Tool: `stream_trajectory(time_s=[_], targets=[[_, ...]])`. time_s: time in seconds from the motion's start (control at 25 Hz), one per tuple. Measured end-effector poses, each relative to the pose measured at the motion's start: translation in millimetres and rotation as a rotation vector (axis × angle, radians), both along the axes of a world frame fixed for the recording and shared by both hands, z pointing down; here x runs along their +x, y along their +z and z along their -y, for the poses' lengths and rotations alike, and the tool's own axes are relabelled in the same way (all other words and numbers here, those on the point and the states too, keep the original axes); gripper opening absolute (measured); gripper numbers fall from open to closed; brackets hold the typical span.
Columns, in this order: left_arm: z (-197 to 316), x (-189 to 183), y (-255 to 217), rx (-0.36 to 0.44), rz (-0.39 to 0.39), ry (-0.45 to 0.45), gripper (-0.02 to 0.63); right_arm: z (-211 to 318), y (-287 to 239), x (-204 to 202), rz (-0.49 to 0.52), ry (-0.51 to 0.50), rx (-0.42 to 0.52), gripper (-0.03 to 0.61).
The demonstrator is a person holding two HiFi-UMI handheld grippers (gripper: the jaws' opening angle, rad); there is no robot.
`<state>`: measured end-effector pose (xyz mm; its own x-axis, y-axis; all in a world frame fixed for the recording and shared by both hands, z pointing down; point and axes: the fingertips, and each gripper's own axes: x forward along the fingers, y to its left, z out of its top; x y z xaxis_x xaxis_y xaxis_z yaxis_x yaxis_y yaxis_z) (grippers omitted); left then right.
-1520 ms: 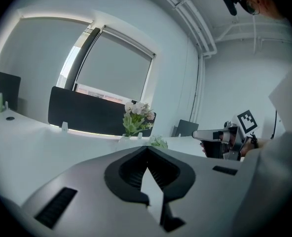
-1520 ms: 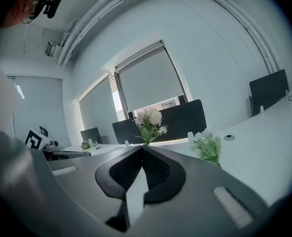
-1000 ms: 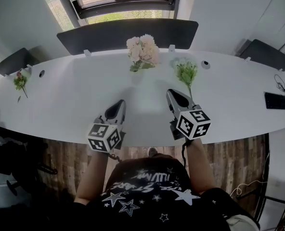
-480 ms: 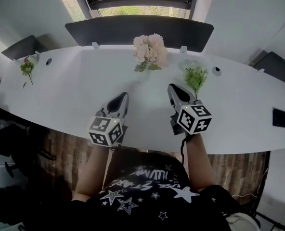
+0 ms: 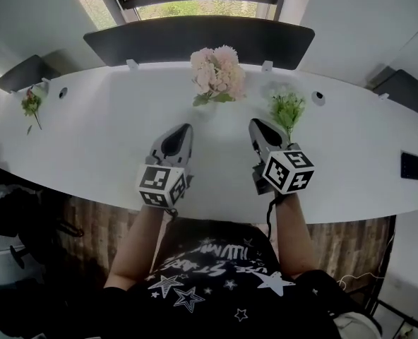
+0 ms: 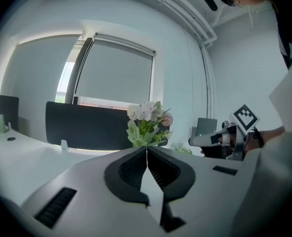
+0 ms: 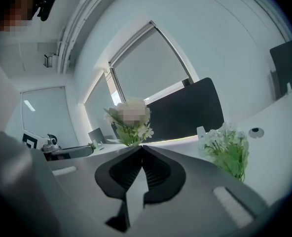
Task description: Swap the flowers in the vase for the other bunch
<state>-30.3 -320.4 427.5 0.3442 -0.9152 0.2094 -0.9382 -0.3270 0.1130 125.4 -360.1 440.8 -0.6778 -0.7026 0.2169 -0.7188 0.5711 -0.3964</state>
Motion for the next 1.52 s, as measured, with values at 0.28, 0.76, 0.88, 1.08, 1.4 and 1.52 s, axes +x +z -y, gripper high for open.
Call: stream_trajectory(time_s=[0.28,0.76,0.88,1.08,1.4,1.52], targets=[[25.9,-2.0,2.8,0.033,-0.034,0.095,0.119,20.4,8.7,-3.4,-0.022,0.038,-0.026,0.003],[64.2,4.8,34.8,0.050,0.072,0.185,0.260,40.7,28.7,-3.2,-0.058,0.062,-0.075,0.003],[72.8,13.2,38.9,0.054,0.094,0.219,0.270,40.9,37.1,-4.2,-0.072,0.056,-0.095,0.003],[88.9,22.8,43.2,0.081,0.127,0.239,0.272,42.7,47.7,-7.1,-0.085,0.038,-0.117,0.003],[101.4,25.0,49.6,0.093,0.119,0.268,0.272,34.8,69.0,-37.2,-0.091,-0.106,-0.037,0.032],[103.1,25.3,49.2,0.088,0.106,0.280,0.272,30.9,76.7,-58.4,-0.137,-0.203,0.013,0.163]])
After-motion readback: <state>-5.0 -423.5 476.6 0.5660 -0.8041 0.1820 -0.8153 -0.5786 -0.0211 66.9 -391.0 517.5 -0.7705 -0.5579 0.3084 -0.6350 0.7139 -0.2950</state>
